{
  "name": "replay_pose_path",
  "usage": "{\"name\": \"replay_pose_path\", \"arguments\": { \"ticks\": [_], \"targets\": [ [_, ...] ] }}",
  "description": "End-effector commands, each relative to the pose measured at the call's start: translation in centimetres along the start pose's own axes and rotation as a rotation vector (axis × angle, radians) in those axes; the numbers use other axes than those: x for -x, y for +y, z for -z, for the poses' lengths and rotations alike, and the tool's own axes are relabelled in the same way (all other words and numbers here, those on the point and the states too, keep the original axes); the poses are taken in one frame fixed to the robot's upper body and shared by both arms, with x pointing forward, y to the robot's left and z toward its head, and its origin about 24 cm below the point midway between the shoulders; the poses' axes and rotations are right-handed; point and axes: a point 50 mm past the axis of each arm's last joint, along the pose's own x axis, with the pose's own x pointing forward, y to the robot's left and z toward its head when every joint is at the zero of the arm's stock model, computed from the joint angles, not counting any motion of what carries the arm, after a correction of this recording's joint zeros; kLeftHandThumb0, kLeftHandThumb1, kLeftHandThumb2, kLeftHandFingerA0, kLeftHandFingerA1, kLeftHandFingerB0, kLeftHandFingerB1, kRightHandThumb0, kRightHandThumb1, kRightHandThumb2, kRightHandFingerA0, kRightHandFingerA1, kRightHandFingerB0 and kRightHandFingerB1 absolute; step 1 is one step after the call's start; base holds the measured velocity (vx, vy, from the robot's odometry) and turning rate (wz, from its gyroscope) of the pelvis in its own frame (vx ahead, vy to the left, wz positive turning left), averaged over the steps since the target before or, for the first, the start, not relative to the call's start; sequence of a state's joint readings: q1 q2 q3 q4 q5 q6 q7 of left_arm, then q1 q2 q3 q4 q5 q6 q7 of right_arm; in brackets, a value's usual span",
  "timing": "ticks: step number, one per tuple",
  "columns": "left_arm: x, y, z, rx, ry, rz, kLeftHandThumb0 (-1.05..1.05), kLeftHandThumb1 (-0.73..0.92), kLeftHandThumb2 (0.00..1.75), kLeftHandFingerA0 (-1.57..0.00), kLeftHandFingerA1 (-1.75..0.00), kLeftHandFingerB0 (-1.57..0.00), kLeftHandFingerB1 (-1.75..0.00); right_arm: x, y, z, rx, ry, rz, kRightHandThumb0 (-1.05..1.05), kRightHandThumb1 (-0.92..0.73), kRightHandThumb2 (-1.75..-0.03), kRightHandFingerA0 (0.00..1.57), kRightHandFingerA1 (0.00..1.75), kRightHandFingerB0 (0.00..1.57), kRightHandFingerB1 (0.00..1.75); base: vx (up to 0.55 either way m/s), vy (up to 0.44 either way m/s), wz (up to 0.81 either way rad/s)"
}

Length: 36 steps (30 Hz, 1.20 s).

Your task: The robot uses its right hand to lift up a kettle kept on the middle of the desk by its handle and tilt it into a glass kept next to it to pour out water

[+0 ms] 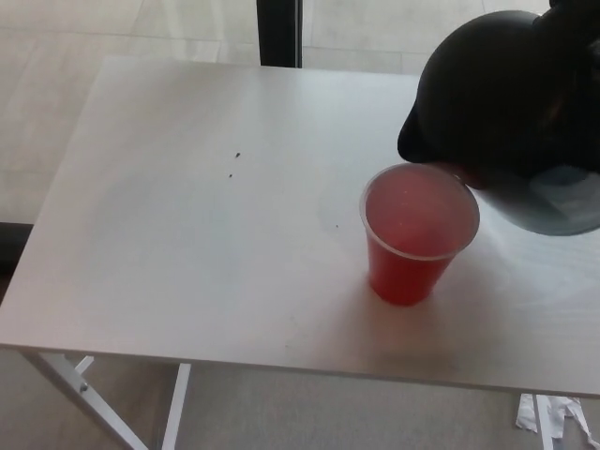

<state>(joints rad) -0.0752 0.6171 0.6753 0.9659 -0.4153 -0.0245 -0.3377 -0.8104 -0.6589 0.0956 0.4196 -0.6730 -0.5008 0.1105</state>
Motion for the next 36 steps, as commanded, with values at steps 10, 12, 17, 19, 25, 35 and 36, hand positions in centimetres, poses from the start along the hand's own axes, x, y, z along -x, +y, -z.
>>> {"name": "replay_pose_path", "arguments": {
  "ticks": [10,12,17,19,25,35,36],
  "targets": [
    [0.3,0.6,0.4,0.000,0.012,-0.016,-1.05,0.54,1.27,-1.29,-0.94,-0.81,-1.32,3.2,3.2,1.7,-0.429,0.407,0.018,-0.11,-0.54,-1.07,0.82,1.71,0.78,1.46,0.00,0.000,0.00],
    [0.3,0.6,0.3,-0.005,0.010,-0.025,-1.05,0.58,1.28,-1.30,-0.95,-0.85,-1.32,3.9,4.4,1.7,-0.474,0.443,0.006,-0.07,-0.50,-1.15,0.85,1.75,0.78,1.52,0.00,0.000,0.00],
    [0.5,0.8,0.6,0.003,0.017,-0.022,-1.05,0.55,1.25,-1.27,-0.96,-0.82,-1.31,6.4,8.1,2.1,-0.762,0.686,0.009,-0.16,-0.45,-1.15,0.91,1.47,0.89,1.30,0.00,0.000,0.00],
    [0.6,0.8,0.8,0.002,0.015,-0.020,-1.05,0.58,1.27,-1.30,-0.93,-0.83,-1.32,7.3,9.4,2.2,-0.879,0.749,0.036,-0.13,-0.40,-1.27,0.95,1.60,0.90,1.37,0.00,0.000,0.00],
    [0.6,0.8,0.9,0.012,0.019,-0.026,-1.05,0.75,0.89,-1.23,-1.01,-0.87,-1.32,10.1,12.4,2.0,-1.211,0.926,0.149,-0.11,-0.48,-1.14,0.95,1.75,0.66,1.51,0.00,0.000,0.00],
    [0.9,1.1,1.1,0.001,0.018,-0.029,-1.05,0.75,0.89,-1.21,-1.03,-0.88,-1.31,13.1,12.5,3.9,-1.362,1.101,0.308,-0.16,-0.68,-1.03,0.92,1.75,0.61,1.65,0.00,0.000,0.00],
    [0.9,1.2,1.1,0.001,0.019,-0.031,-1.05,0.75,0.89,-1.23,-1.01,-0.88,-1.30,13.4,12.6,4.1,-1.364,1.115,0.314,-0.14,-0.73,-0.96,0.89,1.75,0.57,1.68,0.00,0.000,0.00]
  ]
}}
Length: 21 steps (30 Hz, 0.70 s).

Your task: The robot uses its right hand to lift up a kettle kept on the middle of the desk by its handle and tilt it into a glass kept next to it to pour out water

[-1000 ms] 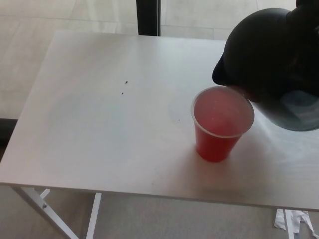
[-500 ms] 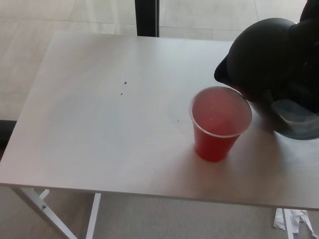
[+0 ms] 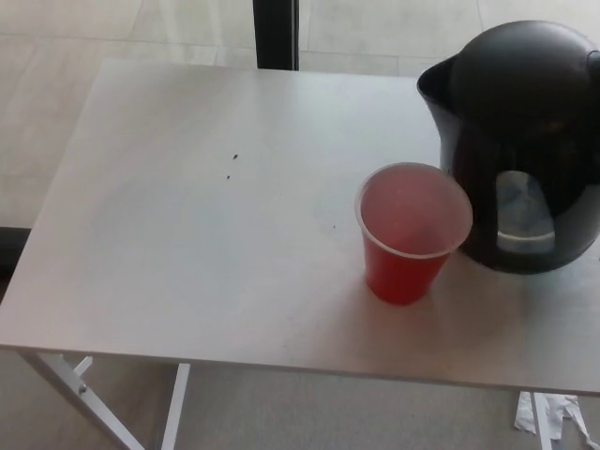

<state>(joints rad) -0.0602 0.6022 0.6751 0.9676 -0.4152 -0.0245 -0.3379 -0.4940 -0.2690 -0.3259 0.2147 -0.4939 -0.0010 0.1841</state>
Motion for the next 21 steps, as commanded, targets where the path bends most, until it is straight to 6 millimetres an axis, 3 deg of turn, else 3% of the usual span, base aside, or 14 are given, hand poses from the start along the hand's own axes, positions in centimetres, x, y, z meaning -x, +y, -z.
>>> {"name": "replay_pose_path", "arguments": {
  "ticks": [1,2,3,9,11,12,13,14,16,17,18,19,20,21],
  "targets": [
    [0.6,1.1,0.3,-0.002,-0.004,-0.029,-1.05,0.75,0.89,-1.23,-1.01,-0.88,-1.30,4.3,1.2,7.6,-0.680,0.517,0.114,-0.14,-0.73,-0.96,0.89,1.75,0.57,1.68,0.00,0.000,0.00],
    [0.7,1.1,0.3,0.002,-0.005,-0.027,-1.05,0.74,0.89,-1.22,-1.02,-0.88,-1.31,4.5,1.1,7.8,-0.675,0.525,0.122,-0.13,-0.71,-1.00,0.90,1.75,0.61,1.72,0.00,0.000,0.00],
    [0.7,1.1,0.4,0.004,-0.003,-0.028,-1.05,0.52,1.25,-1.27,-0.99,-0.86,-1.30,4.9,1.0,8.2,-0.672,0.551,0.131,-0.12,-0.64,-1.11,0.91,1.75,0.72,1.59,0.00,0.000,0.00],
    [0.8,1.3,0.6,0.005,0.000,-0.031,-1.05,0.54,1.27,-1.26,-0.97,-0.84,-1.31,6.0,0.9,9.9,-0.628,0.625,0.124,-0.11,-0.69,-1.01,0.90,1.75,0.73,1.38,0.00,0.000,0.00],
    [0.8,1.3,0.7,0.014,-0.001,-0.029,-1.05,0.53,1.27,-1.26,-0.97,-0.86,-1.29,6.2,0.9,10.1,-0.582,0.618,0.096,-0.14,-0.66,-0.97,0.94,1.68,0.82,1.12,0.00,0.000,0.00],
    [0.9,1.3,0.7,0.012,0.003,-0.030,-1.05,0.74,0.88,-1.21,-1.03,-0.89,-1.29,6.5,1.0,10.2,-0.551,0.604,0.072,-0.16,-0.58,-0.91,1.11,1.58,0.88,0.95,0.00,0.000,0.00],
    [0.9,1.4,0.8,0.010,0.006,-0.031,-1.05,0.74,0.88,-1.21,-1.03,-0.89,-1.29,6.6,1.0,10.3,-0.551,0.597,0.063,-0.16,-0.58,-0.91,1.11,1.58,0.88,0.95,0.00,0.000,0.00],
    [0.9,1.4,0.8,0.004,0.004,-0.031,-1.05,0.75,0.89,-1.21,-1.02,-0.88,-1.30,6.7,1.0,10.3,-0.540,0.583,0.055,-0.16,-0.67,-0.86,0.94,1.65,0.83,0.73,0.00,0.000,0.00],
    [1.2,1.8,1.1,0.011,0.014,-0.035,-1.05,0.74,0.89,-1.23,-1.00,-0.87,-1.30,7.4,1.1,10.5,-0.486,0.576,-0.021,-0.41,-0.64,-0.59,0.91,0.98,0.55,0.40,0.00,0.000,0.00],
    [1.2,1.8,1.1,0.008,0.014,-0.036,-1.05,0.55,1.25,-1.25,-0.99,-0.84,-1.30,7.5,1.1,10.5,-0.481,0.576,-0.048,-0.48,-0.63,-0.58,0.91,0.74,0.44,0.34,0.00,0.000,0.00],
    [1.2,1.8,1.1,0.007,0.013,-0.037,-1.05,0.55,1.25,-1.25,-0.99,-0.84,-1.30,7.6,1.1,10.4,-0.477,0.579,-0.067,-0.48,-0.63,-0.58,0.91,0.74,0.44,0.34,0.00,0.000,0.00],
    [1.2,1.8,1.1,0.011,0.016,-0.041,-1.05,0.73,0.90,-1.24,-1.01,-0.90,-1.29,7.7,1.1,10.3,-0.490,0.577,-0.086,-0.48,-0.61,-0.59,0.85,0.60,0.33,0.31,0.00,0.000,0.00],
    [1.2,1.8,1.2,0.015,0.018,-0.038,-1.05,0.55,1.25,-1.26,-0.98,-0.86,-1.29,7.7,1.0,10.0,-0.439,0.529,-0.172,-0.67,-0.50,-0.81,0.49,0.58,0.08,0.37,0.00,0.000,0.00],
    [1.2,1.8,1.2,0.008,0.017,-0.034,-1.05,0.74,0.89,-1.21,-1.02,-0.88,-1.30,7.8,0.9,9.8,-0.455,0.495,-0.221,-0.74,-0.47,-0.84,0.14,0.49,0.04,0.19,0.00,0.000,0.00]
  ]
}}
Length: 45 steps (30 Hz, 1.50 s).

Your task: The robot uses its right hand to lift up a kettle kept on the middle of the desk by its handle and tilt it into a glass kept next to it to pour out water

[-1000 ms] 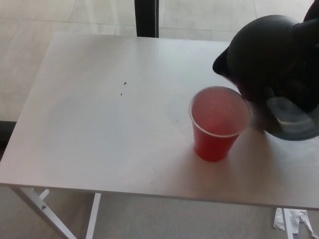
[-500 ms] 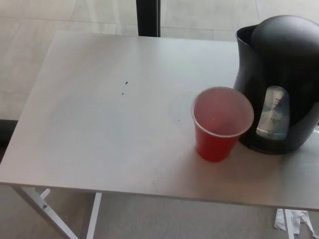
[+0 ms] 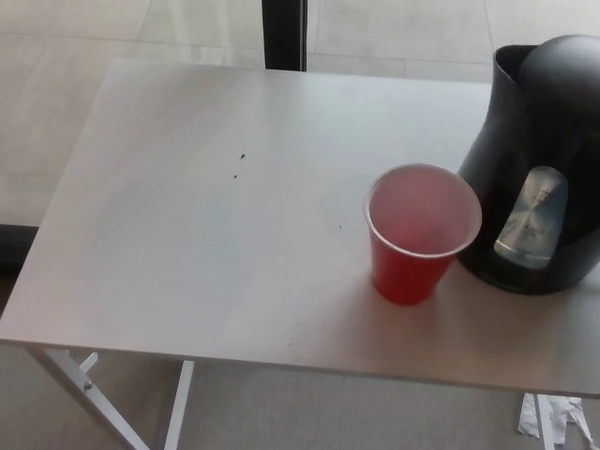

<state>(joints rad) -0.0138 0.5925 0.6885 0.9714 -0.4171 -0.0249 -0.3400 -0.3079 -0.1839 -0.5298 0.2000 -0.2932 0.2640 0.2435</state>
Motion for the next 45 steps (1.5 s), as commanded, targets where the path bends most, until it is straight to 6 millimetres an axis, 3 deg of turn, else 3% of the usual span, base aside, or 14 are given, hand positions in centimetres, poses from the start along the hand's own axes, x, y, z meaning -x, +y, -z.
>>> {"name": "replay_pose_path", "arguments": {
  "ticks": [1,4,7,22,23,25,26,28,29,30,33,35,37,45],
  "targets": [
    [0.4,0.7,0.0,0.004,-0.017,-0.016,-1.05,0.75,0.89,-1.23,-1.03,-0.90,-1.30,1.6,-0.6,1.8,-0.026,0.073,-0.268,-0.77,-0.47,-0.88,0.04,0.32,0.00,0.13,0.00,0.000,0.00],
    [0.3,0.6,0.0,0.017,-0.017,-0.015,-1.05,0.74,0.89,-1.22,-1.02,-0.90,-1.29,1.7,-0.9,1.5,0.056,0.066,-0.298,-0.83,-0.60,-0.59,0.38,0.82,0.00,0.09,0.00,0.000,0.00],
    [0.4,0.7,0.1,0.012,-0.017,-0.015,-1.05,0.57,1.27,-1.29,-0.97,-0.87,-1.30,2.0,-1.3,0.9,0.127,0.011,-0.364,-0.84,-0.55,-0.72,0.00,0.00,0.00,0.00,0.00,0.000,0.00],
    [0.6,0.8,1.0,0.026,-0.003,-0.020,-1.05,0.75,0.89,-1.22,-1.02,-0.91,-1.28,4.3,-6.9,1.4,-0.002,-0.011,-0.262,-1.02,-0.60,-0.95,0.00,0.00,0.00,0.00,0.00,0.000,0.00],
    [0.6,0.8,1.0,0.027,-0.002,-0.021,-1.05,0.75,0.89,-1.20,-1.03,-0.90,-1.29,5.1,-8.5,2.3,-0.044,0.005,-0.220,-1.05,-0.53,-0.89,0.36,1.03,0.00,0.12,0.00,0.000,0.00],
    [0.6,0.7,0.9,0.020,-0.006,-0.022,-1.05,0.53,1.25,-1.25,-1.00,-0.83,-1.31,6.6,-10.9,3.5,-0.119,0.050,-0.148,-0.94,-0.56,-0.58,0.21,1.16,0.00,0.14,0.00,0.000,0.00],
    [0.5,0.7,0.8,0.020,-0.008,-0.020,-1.05,0.75,0.89,-1.21,-1.02,-0.87,-1.32,7.0,-11.4,3.8,-0.151,0.051,-0.101,-0.94,-0.49,-0.58,0.44,1.41,0.00,0.28,0.00,0.000,0.00],
    [0.5,0.6,0.7,0.027,-0.014,-0.012,-1.05,0.56,1.27,-1.29,-0.96,-0.85,-1.32,8.7,-13.2,4.8,-0.165,0.074,0.030,-1.03,-0.51,-0.67,0.00,0.98,0.00,0.31,0.00,0.000,0.00],
    [0.5,0.6,0.7,0.028,-0.011,-0.013,-1.05,0.74,0.89,-1.23,-1.02,-0.89,-1.32,10.5,-15.5,6.0,-0.271,0.072,0.149,-0.89,-0.39,-0.77,0.00,0.14,0.00,0.39,0.00,0.000,0.00],
    [0.5,0.7,0.7,0.027,-0.008,-0.018,-1.05,0.75,0.89,-1.22,-1.02,-0.88,-1.31,11.9,-17.5,7.2,-0.315,0.117,0.271,-0.86,-0.53,-0.57,0.14,1.18,0.00,0.31,0.00,0.000,0.00],
    [0.8,1.0,1.0,0.027,-0.003,-0.025,-1.05,0.75,0.89,-1.20,-1.03,-0.88,-1.31,14.1,-20.3,9.1,-0.473,0.119,0.532,-0.85,-0.46,-0.63,0.00,0.63,0.00,0.39,0.00,0.000,0.00],
    [0.9,1.2,1.0,0.024,0.001,-0.029,-1.05,0.75,0.89,-1.20,-1.04,-0.87,-1.32,15.2,-21.2,10.2,-0.527,0.089,0.668,-0.85,-0.43,-0.82,0.24,0.71,0.00,0.36,0.00,0.000,0.00],
    [1.0,1.4,1.1,0.024,0.003,-0.031,-1.05,0.75,0.89,-1.23,-1.02,-0.90,-1.30,16.4,-22.5,11.4,-0.695,0.079,0.918,-0.62,-0.55,-0.58,0.72,1.53,0.00,0.53,0.00,0.000,0.00],
    [1.1,1.7,1.3,-0.004,0.024,-0.039,-1.05,0.77,0.90,-1.22,-1.06,-0.79,-1.45,18.3,-22.3,13.5,-0.803,0.075,1.196,-0.50,-0.63,-0.59,0.79,1.64,0.00,0.40,0.00,0.000,0.00]
  ]
}}
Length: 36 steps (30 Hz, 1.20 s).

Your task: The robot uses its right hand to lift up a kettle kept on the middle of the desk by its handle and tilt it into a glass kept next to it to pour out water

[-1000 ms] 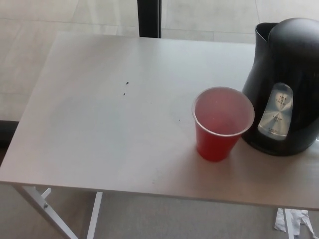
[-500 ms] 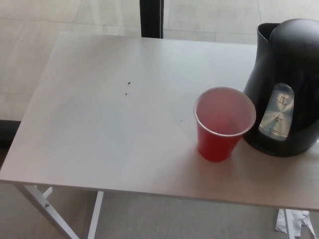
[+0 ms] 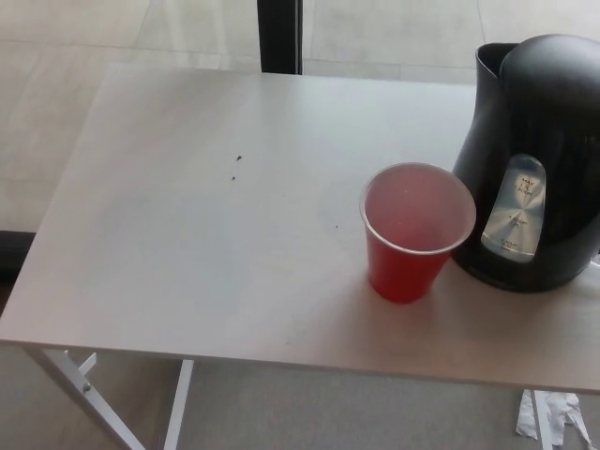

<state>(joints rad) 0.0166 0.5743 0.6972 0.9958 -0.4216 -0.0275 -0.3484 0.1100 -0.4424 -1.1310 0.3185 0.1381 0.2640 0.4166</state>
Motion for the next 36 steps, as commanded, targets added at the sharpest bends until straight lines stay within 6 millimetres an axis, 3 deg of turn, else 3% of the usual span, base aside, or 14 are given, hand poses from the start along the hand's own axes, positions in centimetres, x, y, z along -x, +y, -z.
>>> {"name": "replay_pose_path", "arguments": {
  "ticks": [1,3,5,6,12,13,14,17,19,20,21,24,28,36],
  "targets": [
    [0.5,1.0,-0.3,-0.040,-0.015,-0.019,-1.05,0.77,0.91,-1.21,-1.08,-0.76,-1.50,3.1,-6.4,4.3,-0.548,-0.048,0.730,-0.45,-0.65,-0.60,0.50,1.29,0.00,0.40,0.00,0.000,0.00],
    [0.6,1.1,-0.1,-0.155,0.010,-0.024,-1.05,0.61,1.32,-1.15,-1.21,-0.73,-1.50,2.9,-5.2,5.9,-0.459,0.036,0.674,-0.50,-0.60,-0.62,0.59,1.21,0.00,0.39,0.00,0.000,0.00],
    [0.8,1.3,0.2,-0.217,0.025,-0.029,-1.05,0.59,1.32,-1.15,-1.23,-0.72,-1.52,3.1,-4.7,6.9,-0.339,0.089,0.576,-0.55,-0.70,-0.60,0.29,1.01,0.00,0.20,0.00,0.000,0.00],
    [1.0,1.5,0.4,-0.266,0.044,-0.027,-1.05,0.60,1.33,-1.09,-1.30,-0.72,-1.55,3.5,-4.8,7.6,-0.290,0.125,0.541,-0.61,-0.52,-0.82,0.61,1.05,0.00,0.35,0.00,0.000,0.00],
    [1.2,1.9,0.3,-0.329,0.056,-0.023,-1.05,0.70,1.06,-1.18,-1.23,-0.64,-1.75,4.1,-3.6,9.0,-0.122,0.230,0.420,-0.63,-0.65,-0.60,0.29,0.86,0.00,0.39,0.00,0.000,0.00],
    [1.2,2.0,0.2,-0.335,0.052,-0.022,-1.05,0.71,1.01,-1.19,-1.23,-0.66,-1.75,3.8,-3.4,8.9,-0.124,0.230,0.420,-0.65,-0.51,-0.87,0.33,0.74,0.00,0.39,0.00,0.000,0.00],
    [1.2,2.0,0.3,-0.333,0.062,-0.020,-1.05,0.73,0.96,-1.13,-1.29,-0.68,-1.75,3.6,-3.2,8.7,-0.126,0.228,0.417,-0.61,-0.65,-0.60,0.60,1.13,0.00,0.42,0.00,0.000,0.00],
    [1.2,1.9,0.5,-0.346,0.069,-0.014,-1.05,0.69,1.03,-1.10,-1.32,-0.64,-1.75,3.5,-3.1,8.5,-0.127,0.224,0.410,-0.62,-0.64,-0.59,0.45,1.08,0.00,0.43,0.00,0.000,0.00],
    [1.1,2.0,0.5,-0.333,0.084,-0.018,-1.05,0.57,1.25,-1.09,-1.35,-0.67,-1.75,3.4,-3.2,8.4,-0.114,0.208,0.384,-0.61,-0.63,-0.60,0.71,1.28,0.00,0.45,0.00,0.000,0.00],
    [1.1,2.0,0.5,-0.318,0.089,-0.019,-1.05,0.71,0.96,-1.13,-1.29,-0.69,-1.75,3.3,-3.2,8.4,-0.106,0.209,0.385,-0.62,-0.62,-0.59,0.78,1.35,0.00,0.54,0.00,0.000,0.00],
    [1.1,2.0,0.5,-0.320,0.091,-0.019,-1.05,0.57,1.26,-1.11,-1.36,-0.72,-1.75,3.3,-3.2,8.3,-0.102,0.208,0.384,-0.65,-0.52,-0.84,0.91,1.22,0.02,0.55,0.00,0.000,0.00],
    [1.2,2.0,0.7,-0.328,0.094,-0.026,-1.05,0.71,0.99,-1.15,-1.29,-0.71,-1.75,3.1,-2.7,8.0,-0.062,0.185,0.353,-0.62,-0.64,-0.59,0.98,1.23,0.00,0.59,0.00,0.000,0.00],
    [1.0,1.9,0.9,-0.243,0.094,-0.039,-1.05,0.66,0.98,-1.15,-1.26,-0.67,-1.75,2.5,-1.9,7.6,-0.041,0.151,0.313,-0.69,-0.57,-0.79,0.76,0.92,0.00,0.58,0.00,0.000,0.00],
    [0.9,1.8,0.9,-0.212,0.076,-0.023,-1.05,0.63,0.99,-1.05,-1.34,-0.58,-1.75,1.4,-1.2,6.5,-0.087,0.125,0.310,-0.67,-0.63,-0.59,1.10,1.25,0.00,0.67,0.00,0.000,0.00]
  ]
}}
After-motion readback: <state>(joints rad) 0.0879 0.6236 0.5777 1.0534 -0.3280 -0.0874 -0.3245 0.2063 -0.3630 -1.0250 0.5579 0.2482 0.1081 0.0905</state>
